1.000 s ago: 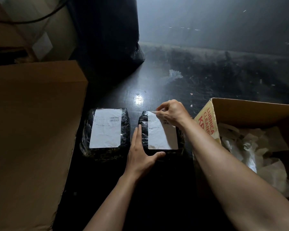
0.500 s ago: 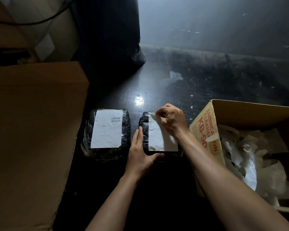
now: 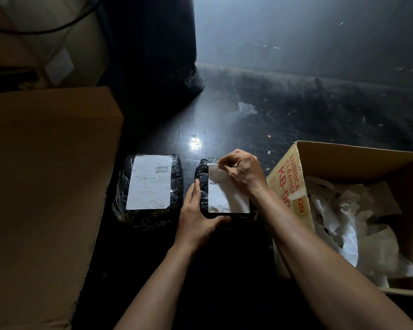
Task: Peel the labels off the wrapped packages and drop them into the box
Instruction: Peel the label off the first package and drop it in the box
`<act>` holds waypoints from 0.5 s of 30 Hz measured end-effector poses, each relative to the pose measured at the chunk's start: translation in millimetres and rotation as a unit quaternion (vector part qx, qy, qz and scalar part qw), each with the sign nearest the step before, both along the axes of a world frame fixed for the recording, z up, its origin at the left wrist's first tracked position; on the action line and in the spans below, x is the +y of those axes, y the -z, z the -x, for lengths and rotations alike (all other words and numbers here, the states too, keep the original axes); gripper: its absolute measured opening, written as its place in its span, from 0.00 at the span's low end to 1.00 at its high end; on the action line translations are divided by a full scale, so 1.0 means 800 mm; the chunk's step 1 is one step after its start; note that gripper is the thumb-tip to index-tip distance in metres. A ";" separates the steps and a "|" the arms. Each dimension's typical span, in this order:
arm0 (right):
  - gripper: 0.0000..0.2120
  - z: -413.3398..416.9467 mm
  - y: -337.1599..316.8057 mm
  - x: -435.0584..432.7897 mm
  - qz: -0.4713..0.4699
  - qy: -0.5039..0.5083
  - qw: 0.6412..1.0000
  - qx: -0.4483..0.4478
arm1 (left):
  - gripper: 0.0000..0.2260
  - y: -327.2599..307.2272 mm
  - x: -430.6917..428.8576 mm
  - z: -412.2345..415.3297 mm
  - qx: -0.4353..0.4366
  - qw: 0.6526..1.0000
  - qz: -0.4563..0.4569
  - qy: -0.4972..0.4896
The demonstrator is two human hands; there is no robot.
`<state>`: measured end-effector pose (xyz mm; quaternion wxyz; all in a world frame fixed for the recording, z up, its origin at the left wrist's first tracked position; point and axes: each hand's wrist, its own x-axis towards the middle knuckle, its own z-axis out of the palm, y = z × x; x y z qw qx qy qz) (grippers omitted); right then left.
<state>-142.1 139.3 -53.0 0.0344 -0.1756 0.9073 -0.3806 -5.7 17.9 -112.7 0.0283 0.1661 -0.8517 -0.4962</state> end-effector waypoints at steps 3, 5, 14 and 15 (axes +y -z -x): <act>0.03 -0.004 -0.005 0.000 0.016 0.011 1.000 -0.014 | 0.57 -0.002 -0.001 0.000 0.002 1.000 0.003 0.001; 0.03 -0.006 -0.009 0.000 0.031 0.019 0.999 -0.031 | 0.57 -0.005 -0.001 0.001 0.000 1.000 0.002 0.000; 0.03 -0.016 -0.017 0.001 0.033 0.021 0.998 -0.041 | 0.57 -0.006 0.000 0.002 -0.012 1.000 -0.008 0.003; 0.03 -0.019 -0.017 0.001 0.033 0.020 0.998 -0.040 | 0.57 -0.006 -0.001 0.002 -0.012 1.000 -0.009 0.002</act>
